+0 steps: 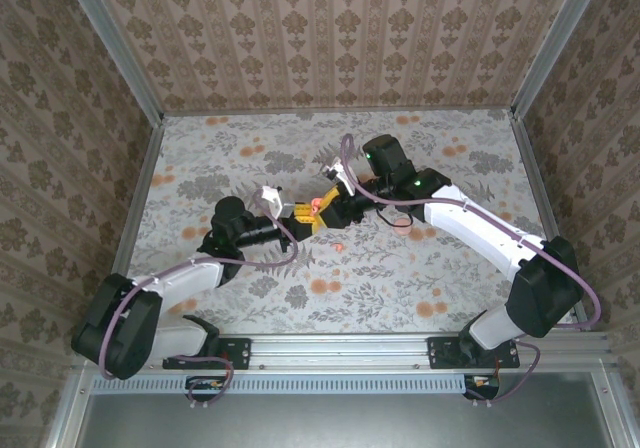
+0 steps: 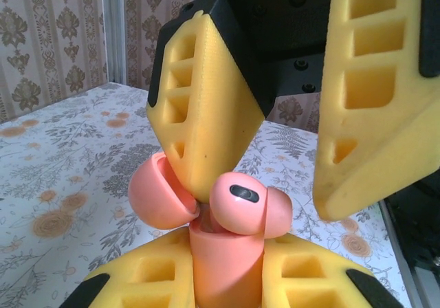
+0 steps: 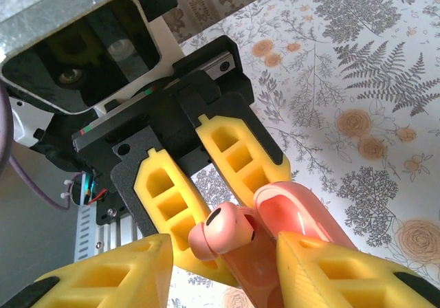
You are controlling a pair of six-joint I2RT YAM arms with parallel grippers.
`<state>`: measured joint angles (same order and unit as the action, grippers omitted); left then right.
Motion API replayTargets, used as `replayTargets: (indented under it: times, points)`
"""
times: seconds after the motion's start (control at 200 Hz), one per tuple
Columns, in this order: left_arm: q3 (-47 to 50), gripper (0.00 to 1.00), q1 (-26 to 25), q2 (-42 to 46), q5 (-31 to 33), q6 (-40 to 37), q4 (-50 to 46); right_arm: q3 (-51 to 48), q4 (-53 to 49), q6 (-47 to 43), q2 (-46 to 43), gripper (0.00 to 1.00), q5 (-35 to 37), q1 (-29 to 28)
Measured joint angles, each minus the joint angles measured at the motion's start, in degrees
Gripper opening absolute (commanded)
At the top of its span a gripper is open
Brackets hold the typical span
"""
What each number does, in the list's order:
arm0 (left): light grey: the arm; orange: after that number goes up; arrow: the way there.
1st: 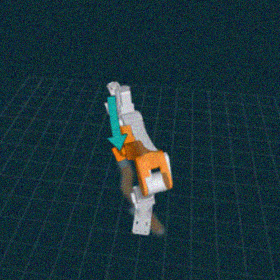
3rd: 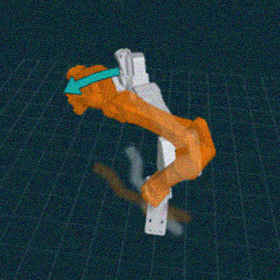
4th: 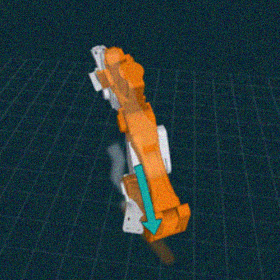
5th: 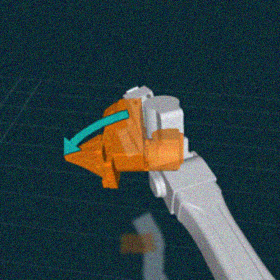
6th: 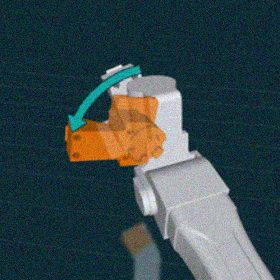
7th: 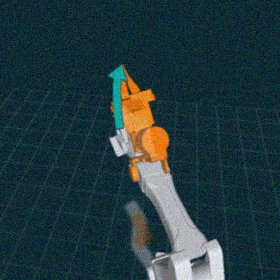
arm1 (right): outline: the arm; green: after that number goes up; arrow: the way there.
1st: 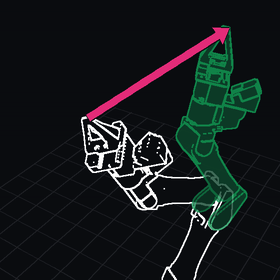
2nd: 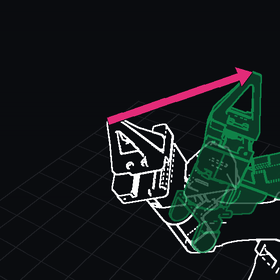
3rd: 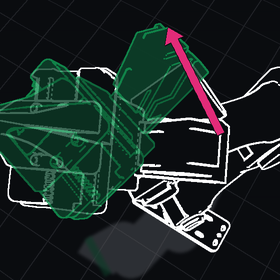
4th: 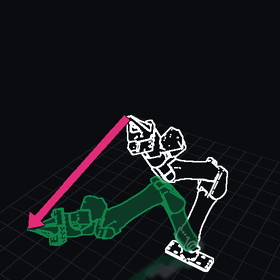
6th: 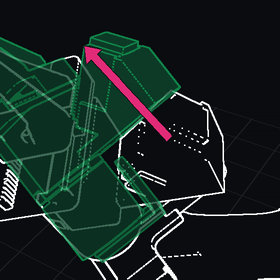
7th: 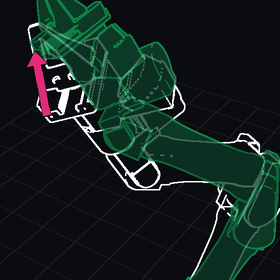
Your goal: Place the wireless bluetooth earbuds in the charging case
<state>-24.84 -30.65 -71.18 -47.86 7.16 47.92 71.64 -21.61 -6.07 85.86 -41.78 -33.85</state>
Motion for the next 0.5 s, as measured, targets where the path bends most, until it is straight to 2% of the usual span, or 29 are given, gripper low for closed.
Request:
replayTargets:
  times: [0.5]
  points:
    - [-0.6,0.07,-1.2,3.2,4.5,-7.0,-8.1,-2.0,2.1,7.5,-3.5,0.45,3.5,-0.5]
